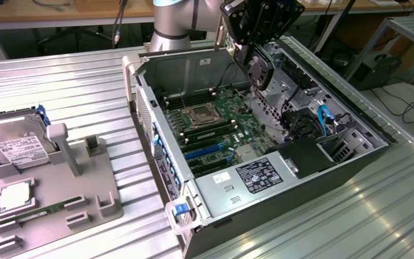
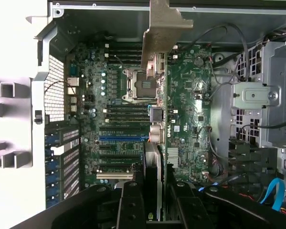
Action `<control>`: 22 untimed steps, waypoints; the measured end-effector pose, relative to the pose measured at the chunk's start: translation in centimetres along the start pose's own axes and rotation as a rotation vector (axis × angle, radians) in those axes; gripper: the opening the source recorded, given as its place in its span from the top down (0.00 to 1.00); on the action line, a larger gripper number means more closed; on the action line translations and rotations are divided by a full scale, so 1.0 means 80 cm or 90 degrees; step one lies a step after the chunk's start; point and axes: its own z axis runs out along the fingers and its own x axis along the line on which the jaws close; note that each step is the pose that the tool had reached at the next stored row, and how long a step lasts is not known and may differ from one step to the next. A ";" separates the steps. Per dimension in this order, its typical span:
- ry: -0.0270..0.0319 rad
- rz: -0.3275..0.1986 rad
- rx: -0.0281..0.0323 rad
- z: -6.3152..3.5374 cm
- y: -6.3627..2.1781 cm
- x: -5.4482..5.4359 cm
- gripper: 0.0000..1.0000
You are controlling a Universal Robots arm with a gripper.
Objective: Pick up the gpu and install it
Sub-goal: 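Insert the gpu into the slot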
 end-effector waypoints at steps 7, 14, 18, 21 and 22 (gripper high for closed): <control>0.0015 -0.033 -0.0011 0.000 0.000 0.000 0.73; 0.0030 -0.063 -0.0020 0.000 0.000 0.000 0.73; 0.0037 -0.080 -0.0025 0.000 0.000 0.001 0.73; 0.0045 -0.096 -0.0031 0.000 0.000 0.001 0.73; 0.0047 -0.100 -0.0032 0.000 0.000 0.001 0.73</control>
